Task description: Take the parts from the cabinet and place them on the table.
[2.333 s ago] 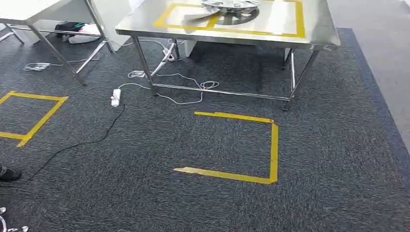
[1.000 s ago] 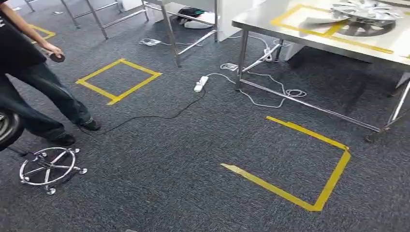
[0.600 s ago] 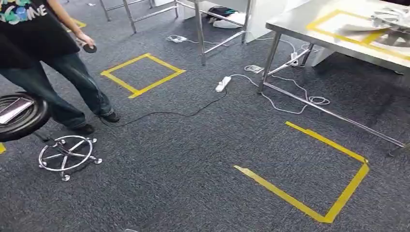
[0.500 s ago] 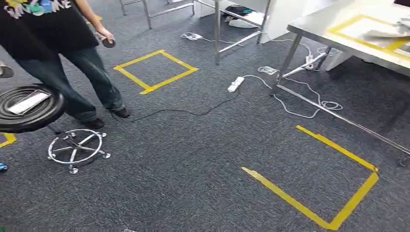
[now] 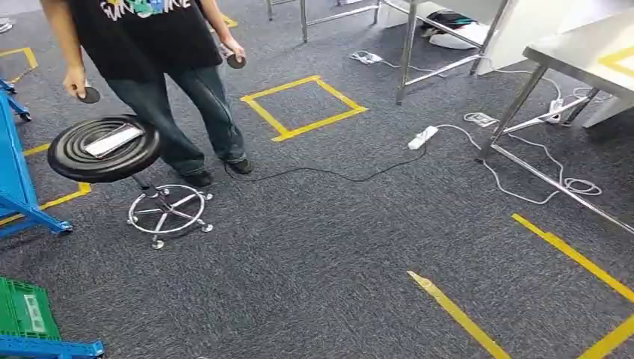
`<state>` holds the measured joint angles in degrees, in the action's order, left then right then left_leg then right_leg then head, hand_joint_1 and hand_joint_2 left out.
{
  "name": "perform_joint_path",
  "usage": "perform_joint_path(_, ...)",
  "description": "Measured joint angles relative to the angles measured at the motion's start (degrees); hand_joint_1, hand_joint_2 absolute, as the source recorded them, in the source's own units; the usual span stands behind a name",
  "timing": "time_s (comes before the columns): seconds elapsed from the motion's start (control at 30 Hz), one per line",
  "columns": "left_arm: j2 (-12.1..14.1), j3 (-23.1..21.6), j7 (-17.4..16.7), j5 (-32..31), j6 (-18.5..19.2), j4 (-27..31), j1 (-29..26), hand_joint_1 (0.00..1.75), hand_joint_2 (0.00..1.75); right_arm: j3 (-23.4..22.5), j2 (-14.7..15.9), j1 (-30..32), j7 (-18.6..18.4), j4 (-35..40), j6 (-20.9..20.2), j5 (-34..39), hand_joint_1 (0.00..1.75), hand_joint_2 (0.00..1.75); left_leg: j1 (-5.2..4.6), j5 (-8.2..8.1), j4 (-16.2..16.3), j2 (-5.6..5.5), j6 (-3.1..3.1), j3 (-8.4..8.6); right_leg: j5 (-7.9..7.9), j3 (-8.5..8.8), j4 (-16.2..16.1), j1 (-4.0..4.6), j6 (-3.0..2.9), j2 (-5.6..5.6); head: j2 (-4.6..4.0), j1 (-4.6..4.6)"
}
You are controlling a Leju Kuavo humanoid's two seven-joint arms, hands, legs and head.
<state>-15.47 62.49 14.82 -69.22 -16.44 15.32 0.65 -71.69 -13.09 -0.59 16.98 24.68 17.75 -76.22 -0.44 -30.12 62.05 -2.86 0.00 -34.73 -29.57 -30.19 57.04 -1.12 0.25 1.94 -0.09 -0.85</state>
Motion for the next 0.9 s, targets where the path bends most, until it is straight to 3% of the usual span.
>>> perform_joint_path(0.03, 0.0, 0.0, -0.02, -0.04, 0.0, 0.0, 0.2, 0.0, 0.0, 0.0, 0.05, 0.12, 0.0, -0.11, 0.09, -0.11, 0.0, 0.0, 0.14, -2.22, 4.3, 1.29, -0.34, -2.07, -0.15, 0.15, 0.02, 0.16, -0.24, -1.12, 0.0, 0.04)
perform_joint_path(0.07, 0.0, 0.0, 0.0, -0.18, 0.0, 0.0, 0.33, 0.0, 0.0, 0.0, 0.11, 0.27, 0.0, -0.24, 0.11, -0.17, 0.0, 0.0, 0.36, -4.03, 8.8, 1.89, -0.58, -4.23, -0.35, 0.37, 0.02, 0.27, -0.37, -2.34, 0.0, 0.02)
perform_joint_path(0.1, 0.02, 0.0, 0.0, -0.2, 0.0, 0.0, 0.32, 0.0, 0.0, 0.0, 0.13, 0.3, 0.0, -0.39, 0.13, -0.24, 0.0, 0.0, 0.56, -5.15, 12.44, 2.17, -0.8, -6.07, -0.56, 0.42, 0.04, 0.29, -0.41, -3.52, 0.0, 0.05)
perform_joint_path(0.13, 0.02, 0.0, 0.0, -0.22, 0.0, 0.0, 0.28, 0.0, 0.0, 0.0, 0.15, 0.27, 0.0, -0.52, 0.15, -0.3, 0.0, 0.0, 0.72, -4.86, 13.2, 2.27, -0.92, -6.48, -0.69, 0.55, 0.05, 0.29, -0.41, -4.38, 0.0, 0.0)
perform_joint_path(0.17, 0.07, 0.0, 0.0, -0.22, 0.0, 0.0, 0.17, 0.0, 0.0, 0.0, 0.15, 0.17, 0.02, -0.61, 0.17, -0.42, 0.0, 0.0, 0.85, -3.39, 11.72, 2.42, -0.99, -5.75, -0.83, 0.68, 0.05, 0.29, -0.33, -5.22, 0.0, 0.02)
perform_joint_path(0.23, 0.17, 0.05, 0.0, -0.17, 0.02, 0.0, 0.11, 0.0, 0.0, 0.0, 0.15, -0.11, 0.02, -0.81, 0.2, -0.46, 0.0, 0.0, 0.97, 1.31, 3.2, 3.7, -0.91, -1.29, -1.18, 1.24, 0.05, 0.29, -0.09, -6.67, 0.0, 0.0)
perform_joint_path(0.27, 0.22, 0.05, 0.0, -0.17, 0.04, 0.0, 0.15, 0.0, 0.0, 0.0, 0.15, -0.19, 0.02, -0.85, 0.28, -0.48, 0.0, 0.0, 0.85, 2.98, -1.52, 6.37, -0.68, 1.31, -1.42, 1.59, 0.05, 0.38, 0.27, -7.27, 0.0, 0.0)
perform_joint_path(0.3, 0.24, 0.05, 0.0, -0.17, 0.07, 0.0, 0.39, 0.0, 0.0, 0.0, 0.18, -0.12, 0.04, -0.9, 0.35, -0.55, 0.0, 0.0, 0.08, 1.99, -3.14, 7.72, -0.47, 2.01, -1.87, 0.99, 0.25, 0.86, 0.83, -7.96, 0.0, -0.06)
perform_joint_path(0.33, 0.22, 0.05, 0.0, -0.17, 0.05, 0.0, 0.57, 0.0, 0.0, 0.0, 0.24, -0.15, 0.07, -0.98, 0.46, -0.63, 0.0, 0.0, 0.29, 2.06, -3.08, 6.96, 0.17, 1.9, -2.09, 1.27, 0.11, 0.86, 1.16, -8.49, 0.0, 0.2)
perform_joint_path(0.43, 0.28, 0.13, 0.0, -0.15, 0.04, 0.0, 0.23, 0.0, 0.0, 0.02, 0.26, -0.83, 0.17, -1.31, 0.57, -0.81, 0.0, 0.0, 0.07, 2.1, -3.4, 4.99, 1.07, 1.96, -2.42, 2.86, -0.11, 0.58, 1.94, -10.17, 0.0, -0.02)
perform_joint_path(0.47, 0.28, 0.2, -0.02, -0.15, 0.04, 0.0, 0.16, 0.0, 0.0, 0.04, 0.4, -0.96, 0.17, -1.35, 0.61, -0.87, 0.0, 0.0, 0.36, 2.36, -3.78, 4.51, 1.46, 2.13, -3.25, 2.34, 0.58, 0.31, 2.38, -7.32, 0.0, 0.16)
perform_joint_path(0.5, 0.28, 0.24, -0.02, -0.11, 0.04, 0.0, 0.26, 0.0, 0.0, 0.04, 0.44, -0.89, 0.22, -1.42, 0.85, -0.94, 0.0, 0.0, 0.44, 2.44, -3.8, 3.97, 1.76, 2.08, -4.97, 1.17, 2.95, 0.21, 2.37, -4.48, 0.0, 0.26)
perform_joint_path(0.53, 0.28, 0.29, -0.02, -0.13, 0.04, 0.0, 0.44, 0.0, 0.0, 0.04, 0.46, -0.73, 0.24, -1.46, 0.9, -0.94, 0.0, 0.0, 0.45, 2.46, -3.78, 3.23, 1.95, 1.98, -7.23, -0.97, 7.37, 0.2, 2.36, -3.1, 0.0, 0.38)
perform_joint_path(0.57, 0.24, 0.29, -0.02, -0.13, 0.04, 0.0, 0.5, 0.0, 0.0, 0.04, 0.5, -0.53, 0.24, -1.66, 0.92, -1.0, 0.0, 0.0, 0.38, 2.42, -3.77, 2.38, 2.04, 1.96, -9.24, -3.54, 12.47, 0.22, 2.32, -2.45, 0.0, 0.42)
perform_joint_path(0.6, 0.2, 0.33, -0.02, -0.13, 0.04, 0.0, 0.5, 0.0, 0.0, 0.04, 0.55, -0.33, 0.24, -1.77, 0.94, -1.03, 0.0, 0.0, 0.31, 2.39, -3.75, 1.58, 2.08, 1.97, -10.29, -5.71, 16.27, 0.26, 2.31, -2.19, 0.0, 0.48)
perform_joint_path(0.63, 0.2, 0.35, -0.02, -0.13, 0.04, 0.0, 0.47, 0.0, 0.0, 0.04, 0.55, -0.29, 0.24, -1.92, 0.94, -1.03, 0.0, 0.0, 0.25, 2.38, -3.74, 0.77, 2.1, 2.0, -10.18, -7.09, 18.11, 0.26, 2.25, -2.09, 0.0, 0.4)
perform_joint_path(0.67, 0.22, 0.4, -0.02, -0.13, 0.05, 0.0, 0.46, 0.0, 0.0, 0.02, 0.59, -0.29, 0.24, -1.99, 0.94, -1.03, 0.0, 0.0, 0.21, 2.37, -3.72, -0.07, 2.1, 2.09, -8.62, -7.32, 17.28, 0.26, 2.12, -2.04, 0.0, 0.42)
perform_joint_path(0.73, 0.2, 0.44, -0.02, -0.11, 0.11, 0.0, 0.41, 0.0, 0.0, 0.02, 0.78, -0.36, 0.24, -2.01, 0.94, -1.03, 0.0, 0.0, 0.22, 2.32, -3.67, -1.87, 2.01, 2.34, -2.88, -4.41, 9.42, 0.22, 1.87, -1.32, 0.0, 0.44)
perform_joint_path(0.77, 0.13, 0.44, -0.02, -0.11, 0.13, 0.0, 0.43, 0.0, 0.0, 0.02, 0.81, -0.37, 0.24, -2.01, 0.96, -1.03, 0.0, 0.0, 0.3, 2.22, -3.65, -2.65, 1.86, 2.44, -0.25, -2.43, 4.54, 0.09, 1.73, 0.26, 0.0, 0.44)
perform_joint_path(0.8, 0.13, 0.46, -0.02, -0.11, 0.13, 0.0, 0.45, 0.0, 0.0, 0.04, 0.9, -0.39, 0.24, -2.03, 0.96, -1.03, 0.0, 0.0, 0.18, 2.13, -3.55, -3.27, 1.58, 2.37, -0.73, -1.39, 2.46, -0.1, 1.69, 3.46, 0.0, 0.4)
perform_joint_path(0.83, 0.13, 0.48, -0.02, -0.11, 0.13, 0.0, 0.63, 0.0, 0.0, 0.07, 0.9, -0.35, 0.28, -2.16, 1.05, -1.11, 0.0, 0.0, 0.16, 2.07, -3.08, -3.98, 1.31, 1.98, -1.06, -0.97, 0.68, -0.33, 1.71, 3.66, 0.0, 0.33)
perform_joint_path(0.9, 0.09, 0.48, 0.0, -0.11, 0.13, 0.0, 0.39, 0.0, 0.0, 0.09, 0.9, -0.44, 0.31, -2.29, 1.11, -1.25, 0.0, 0.0, 0.68, 2.55, -3.69, -5.24, 0.48, 1.66, -1.08, -0.34, 1.19, 0.19, 1.4, 2.61, 0.0, 0.37)
